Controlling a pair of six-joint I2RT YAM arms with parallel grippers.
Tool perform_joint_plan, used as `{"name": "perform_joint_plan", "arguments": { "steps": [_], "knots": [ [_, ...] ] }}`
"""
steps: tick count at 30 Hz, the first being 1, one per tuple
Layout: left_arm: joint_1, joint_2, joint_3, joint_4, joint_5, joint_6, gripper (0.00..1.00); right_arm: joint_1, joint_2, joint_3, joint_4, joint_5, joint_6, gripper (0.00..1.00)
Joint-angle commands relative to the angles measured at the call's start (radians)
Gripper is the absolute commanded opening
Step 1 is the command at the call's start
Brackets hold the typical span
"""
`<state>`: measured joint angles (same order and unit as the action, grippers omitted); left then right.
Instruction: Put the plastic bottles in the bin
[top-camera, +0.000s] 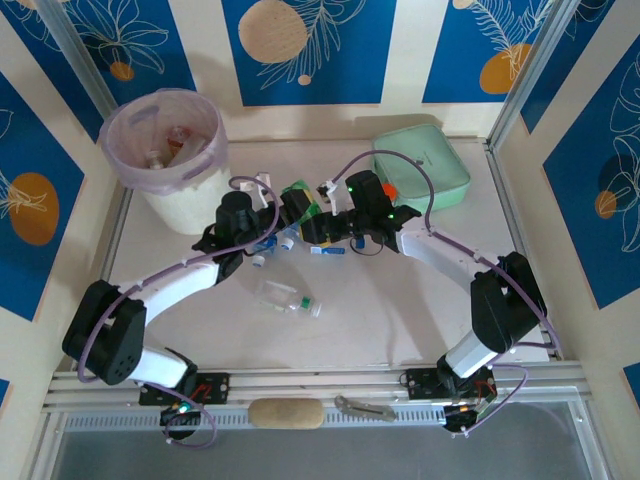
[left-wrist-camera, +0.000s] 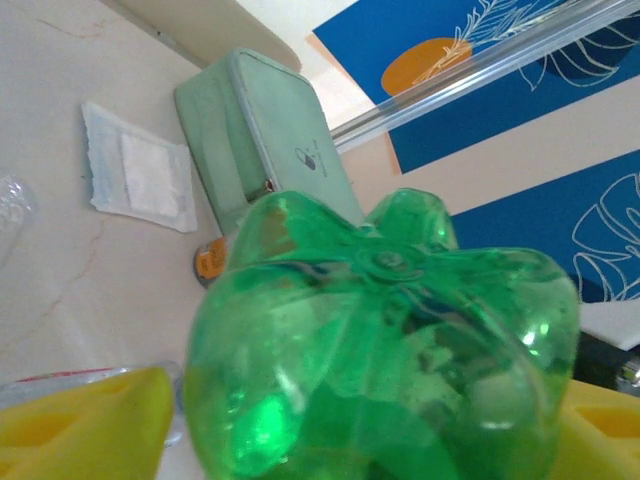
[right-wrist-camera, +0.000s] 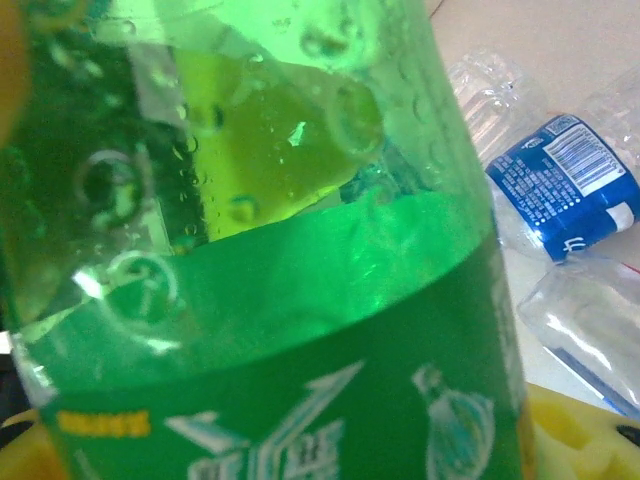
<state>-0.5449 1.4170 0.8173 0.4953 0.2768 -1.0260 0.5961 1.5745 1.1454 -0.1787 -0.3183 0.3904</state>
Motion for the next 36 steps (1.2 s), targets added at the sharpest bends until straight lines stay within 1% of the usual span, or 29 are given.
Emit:
{"name": "perform_joint_plan", "arguments": {
  "steps": [1,7,9,11,16,19,23,27,29,33,36],
  "knots": [
    [-0.01,0.013,0.022,0.04,0.018,0.001,0.72,0.01,-0.031,-0.014,0.027,-0.051,0.005,0.39],
    [-0.01,0.014,0.014,0.046,0.013,0.008,0.53,0.013,-0.032,-0.019,0.027,-0.056,0.008,0.4],
    [-0.01,0.014,0.011,0.046,0.006,0.012,0.51,0.013,-0.037,-0.022,0.031,-0.054,0.012,0.42],
    [-0.01,0.011,0.009,0.045,-0.001,0.017,0.48,0.01,-0.043,-0.027,0.04,-0.056,0.016,0.49],
    [0.0,-0.003,0.017,-0.016,-0.028,0.074,0.47,0.001,-0.083,-0.05,0.065,-0.056,0.025,0.76],
    [0.025,-0.02,0.04,-0.082,-0.034,0.125,0.46,-0.019,-0.13,-0.084,0.088,-0.054,0.031,0.82],
    [0.072,-0.043,0.085,-0.165,-0.03,0.189,0.46,-0.066,-0.197,-0.139,0.118,-0.064,0.062,0.84],
    [0.122,-0.048,0.203,-0.284,-0.001,0.296,0.46,-0.113,-0.254,-0.192,0.139,-0.039,0.098,0.84],
    [0.141,-0.035,0.307,-0.382,0.015,0.38,0.46,-0.128,-0.273,-0.211,0.14,-0.019,0.11,0.85],
    [0.178,0.019,0.565,-0.607,0.032,0.559,0.46,-0.145,-0.299,-0.238,0.143,0.013,0.133,0.86],
    [0.219,0.059,0.725,-0.711,0.041,0.642,0.46,-0.147,-0.312,-0.253,0.148,0.038,0.14,0.89]
  ]
}}
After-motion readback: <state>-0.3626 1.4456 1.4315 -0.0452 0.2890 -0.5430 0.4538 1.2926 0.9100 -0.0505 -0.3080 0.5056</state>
